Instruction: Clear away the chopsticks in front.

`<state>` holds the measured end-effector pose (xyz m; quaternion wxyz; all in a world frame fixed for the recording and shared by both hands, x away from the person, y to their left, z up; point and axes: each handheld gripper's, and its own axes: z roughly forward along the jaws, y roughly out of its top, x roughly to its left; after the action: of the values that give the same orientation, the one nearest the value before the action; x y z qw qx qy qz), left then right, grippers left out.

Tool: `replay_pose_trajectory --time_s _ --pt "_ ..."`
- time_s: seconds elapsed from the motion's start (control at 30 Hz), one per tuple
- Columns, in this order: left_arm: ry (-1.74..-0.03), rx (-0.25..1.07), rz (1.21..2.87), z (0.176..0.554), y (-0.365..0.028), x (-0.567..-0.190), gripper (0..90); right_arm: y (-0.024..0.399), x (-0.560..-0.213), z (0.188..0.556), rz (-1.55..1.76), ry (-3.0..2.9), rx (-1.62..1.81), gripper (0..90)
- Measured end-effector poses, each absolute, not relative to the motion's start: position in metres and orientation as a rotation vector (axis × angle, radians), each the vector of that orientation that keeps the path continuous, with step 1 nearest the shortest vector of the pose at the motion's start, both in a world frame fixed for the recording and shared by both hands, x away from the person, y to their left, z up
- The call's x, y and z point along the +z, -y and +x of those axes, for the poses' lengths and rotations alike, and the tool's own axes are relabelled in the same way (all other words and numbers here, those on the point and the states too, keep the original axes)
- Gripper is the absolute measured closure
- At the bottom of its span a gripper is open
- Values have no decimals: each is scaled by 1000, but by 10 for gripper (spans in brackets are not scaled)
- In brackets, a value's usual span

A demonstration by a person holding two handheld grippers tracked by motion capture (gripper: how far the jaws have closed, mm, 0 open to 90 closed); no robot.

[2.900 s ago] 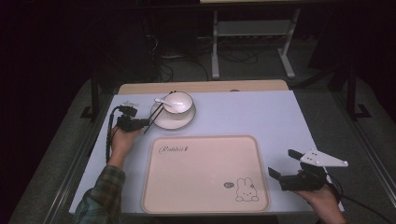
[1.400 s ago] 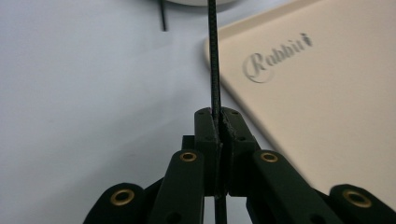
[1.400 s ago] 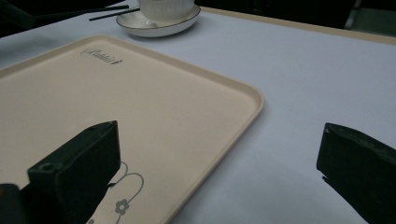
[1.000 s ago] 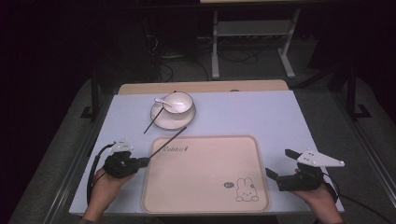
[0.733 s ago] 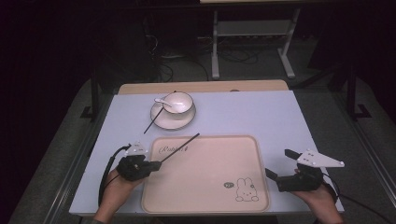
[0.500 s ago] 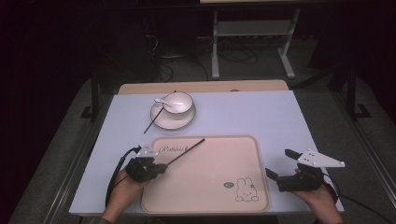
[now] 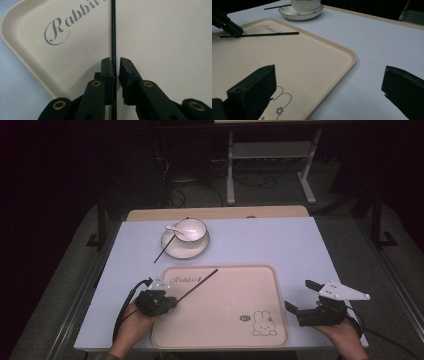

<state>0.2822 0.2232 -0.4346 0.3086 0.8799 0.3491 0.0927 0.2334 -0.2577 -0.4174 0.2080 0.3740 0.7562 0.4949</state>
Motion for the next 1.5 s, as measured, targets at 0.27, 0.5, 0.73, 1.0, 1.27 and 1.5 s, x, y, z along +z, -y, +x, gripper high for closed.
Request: replay_pose_trajectory --time_s 0.27,0.5,0.73,1.0,1.27,1.5 --pt "-921 269 2291 284 -224 -428 648 259 -417 233 1038 -2103 1380 0" --pt "-891 261 2249 295 -220 -419 460 258 -417 232 1028 -2111 1376 0" --pt "-899 281 2232 316 -216 -413 280 255 -419 233 1024 -2130 1362 0" --pt "-921 317 2222 349 -222 -399 183 257 -419 233 1036 -2122 1364 0" --pt "-974 365 2194 386 -236 -388 180 260 -420 231 1049 -2110 1365 0" --pt "-1037 402 2153 426 -248 -385 277 261 -420 230 1053 -2112 1359 0"
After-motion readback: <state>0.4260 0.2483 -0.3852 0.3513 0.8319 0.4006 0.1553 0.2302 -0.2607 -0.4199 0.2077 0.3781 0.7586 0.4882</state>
